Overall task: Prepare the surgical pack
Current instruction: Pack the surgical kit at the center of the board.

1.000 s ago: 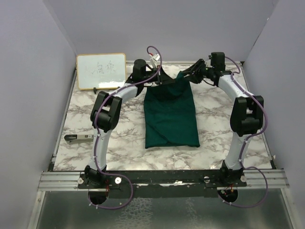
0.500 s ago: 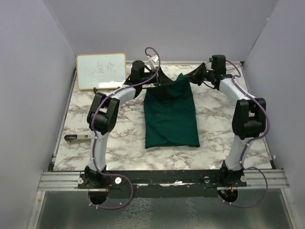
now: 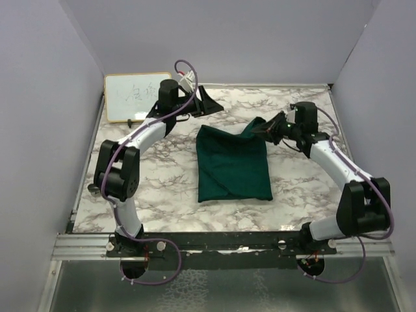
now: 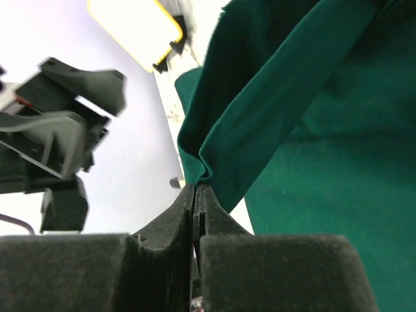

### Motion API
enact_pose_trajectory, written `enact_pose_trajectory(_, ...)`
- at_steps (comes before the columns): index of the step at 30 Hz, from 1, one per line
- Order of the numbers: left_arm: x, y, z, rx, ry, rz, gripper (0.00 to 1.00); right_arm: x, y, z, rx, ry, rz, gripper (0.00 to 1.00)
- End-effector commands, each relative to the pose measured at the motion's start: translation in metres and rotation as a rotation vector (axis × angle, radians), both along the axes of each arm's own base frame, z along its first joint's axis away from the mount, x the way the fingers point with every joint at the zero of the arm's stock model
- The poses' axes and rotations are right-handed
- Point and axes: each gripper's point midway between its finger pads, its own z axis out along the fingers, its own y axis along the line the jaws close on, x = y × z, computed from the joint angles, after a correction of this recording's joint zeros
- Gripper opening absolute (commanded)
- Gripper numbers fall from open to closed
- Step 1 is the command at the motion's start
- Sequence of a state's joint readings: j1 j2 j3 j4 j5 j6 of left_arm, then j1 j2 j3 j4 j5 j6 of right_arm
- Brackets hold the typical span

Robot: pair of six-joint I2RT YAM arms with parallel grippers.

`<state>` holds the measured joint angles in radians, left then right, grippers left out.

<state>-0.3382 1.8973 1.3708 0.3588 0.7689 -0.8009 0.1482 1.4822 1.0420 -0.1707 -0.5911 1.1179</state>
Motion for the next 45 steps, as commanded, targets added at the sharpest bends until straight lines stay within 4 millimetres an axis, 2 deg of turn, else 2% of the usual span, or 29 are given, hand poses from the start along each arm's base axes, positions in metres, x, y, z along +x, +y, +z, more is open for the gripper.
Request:
enact_pose_trajectory(1, -0.015, 0.026, 0.025, 0.148, -0.08, 0.068, 0.66, -0.046, 0.008, 0.002, 0.022, 0.04, -0.012, 0.01)
enact_pose_trajectory(8, -0.047, 0.041, 0.019, 0.181, -0.075, 0.081, 0.64, -0.113, 0.011, -0.005, -0.006, 0.106, -0.006, 0.01)
enact_pose_trajectory(12, -0.061, 0.046, 0.007, 0.186, -0.053, 0.078, 0.63, -0.142, 0.002, -0.012, -0.001, 0.133, -0.023, 0.01)
enact_pose_trajectory(15, -0.07, 0.049, -0.001, 0.194, -0.037, 0.076, 0.63, -0.161, 0.007, -0.02, 0.041, 0.179, 0.0, 0.01)
enact_pose_trajectory(28, -0.085, 0.06, -0.028, 0.207, 0.007, 0.12, 0.63, -0.212, 0.008, -0.046, 0.067, 0.29, 0.042, 0.01)
enact_pose_trajectory(32, -0.087, 0.059, -0.036, 0.212, 0.025, 0.117, 0.62, -0.227, 0.015, -0.06, 0.092, 0.343, 0.072, 0.01)
enact_pose_trajectory(36, -0.087, 0.06, -0.039, 0.214, 0.035, 0.116, 0.62, -0.237, 0.025, -0.067, 0.062, 0.358, 0.113, 0.01)
enact_pose_trajectory(40, -0.089, 0.06, -0.04, 0.214, 0.04, 0.114, 0.62, -0.257, 0.035, -0.085, 0.011, 0.425, 0.197, 0.01)
enact_pose_trajectory(45, -0.098, 0.061, -0.051, 0.238, 0.077, 0.096, 0.64, -0.267, 0.037, -0.096, -0.009, 0.423, 0.226, 0.01)
